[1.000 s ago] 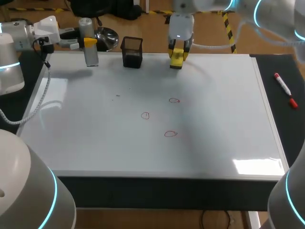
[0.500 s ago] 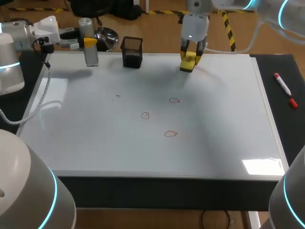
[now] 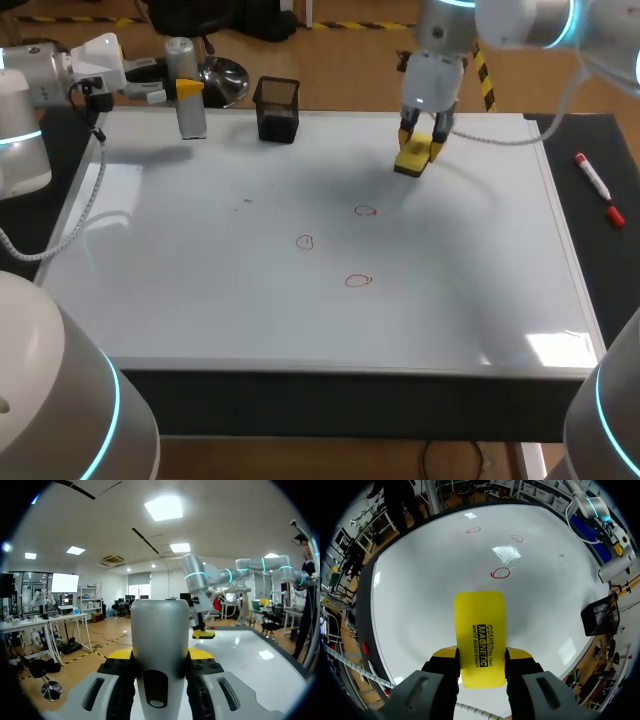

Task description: Pick up the inspection probe, press it on each red-marked spot on the whiteboard one by one, put down the probe, pick up the eraser, and wipe off all the red marks.

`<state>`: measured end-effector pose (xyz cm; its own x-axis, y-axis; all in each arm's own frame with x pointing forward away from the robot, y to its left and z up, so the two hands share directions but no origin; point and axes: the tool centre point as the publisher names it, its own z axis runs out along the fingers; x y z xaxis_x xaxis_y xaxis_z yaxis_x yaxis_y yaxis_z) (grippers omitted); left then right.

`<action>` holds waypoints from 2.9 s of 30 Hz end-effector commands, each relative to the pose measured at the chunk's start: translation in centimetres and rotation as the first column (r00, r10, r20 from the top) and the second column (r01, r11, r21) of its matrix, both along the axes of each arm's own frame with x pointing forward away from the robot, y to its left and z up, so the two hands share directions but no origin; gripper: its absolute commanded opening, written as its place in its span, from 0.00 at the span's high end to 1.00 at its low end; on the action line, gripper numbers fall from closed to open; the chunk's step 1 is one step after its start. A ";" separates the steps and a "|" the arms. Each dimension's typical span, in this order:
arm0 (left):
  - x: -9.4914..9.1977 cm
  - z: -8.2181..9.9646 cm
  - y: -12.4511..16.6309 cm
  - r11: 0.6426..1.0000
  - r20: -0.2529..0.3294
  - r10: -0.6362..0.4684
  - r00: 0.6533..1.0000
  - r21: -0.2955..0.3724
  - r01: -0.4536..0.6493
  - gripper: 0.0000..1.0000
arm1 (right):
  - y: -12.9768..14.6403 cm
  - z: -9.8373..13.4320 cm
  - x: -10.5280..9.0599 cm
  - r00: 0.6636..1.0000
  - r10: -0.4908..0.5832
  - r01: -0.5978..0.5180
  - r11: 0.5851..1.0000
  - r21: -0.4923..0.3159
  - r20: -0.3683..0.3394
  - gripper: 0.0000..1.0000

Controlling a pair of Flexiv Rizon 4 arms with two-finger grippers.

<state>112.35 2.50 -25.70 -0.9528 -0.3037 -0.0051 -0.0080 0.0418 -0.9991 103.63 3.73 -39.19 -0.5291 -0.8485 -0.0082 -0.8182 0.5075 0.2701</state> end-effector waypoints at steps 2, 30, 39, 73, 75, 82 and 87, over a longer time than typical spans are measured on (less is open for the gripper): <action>-0.1 0.1 0.0 1.000 0.002 0.003 1.000 0.000 -0.003 1.00 | -0.6 -0.4 -1.6 0.993 -0.020 0.022 1.000 -0.018 0.115 1.00; -0.1 0.1 0.0 1.000 0.002 0.003 1.000 0.000 -0.003 1.00 | -8.8 -0.1 -1.1 0.989 -0.121 0.130 0.986 -0.109 0.088 1.00; -0.1 0.1 0.0 1.000 0.002 0.003 1.000 0.000 -0.003 1.00 | -9.8 -1.0 -0.6 0.987 -0.140 0.147 0.985 -0.094 0.075 1.00; -0.1 0.1 0.0 1.000 0.002 0.003 1.000 0.000 -0.003 1.00 | -9.2 0.9 0.1 0.985 -0.136 0.148 0.982 -0.114 0.107 1.00; -0.1 0.1 0.0 1.000 0.002 0.003 1.000 0.000 -0.003 1.00 | -9.2 0.9 0.1 0.985 -0.136 0.148 0.982 -0.114 0.107 1.00; -0.1 0.1 0.0 1.000 0.002 0.003 1.000 0.000 -0.003 1.00 | -9.2 0.9 0.1 0.985 -0.136 0.148 0.982 -0.114 0.107 1.00; -0.1 0.1 0.0 1.000 0.002 0.003 1.000 0.000 -0.003 1.00 | -9.2 0.9 0.1 0.985 -0.136 0.148 0.982 -0.114 0.107 1.00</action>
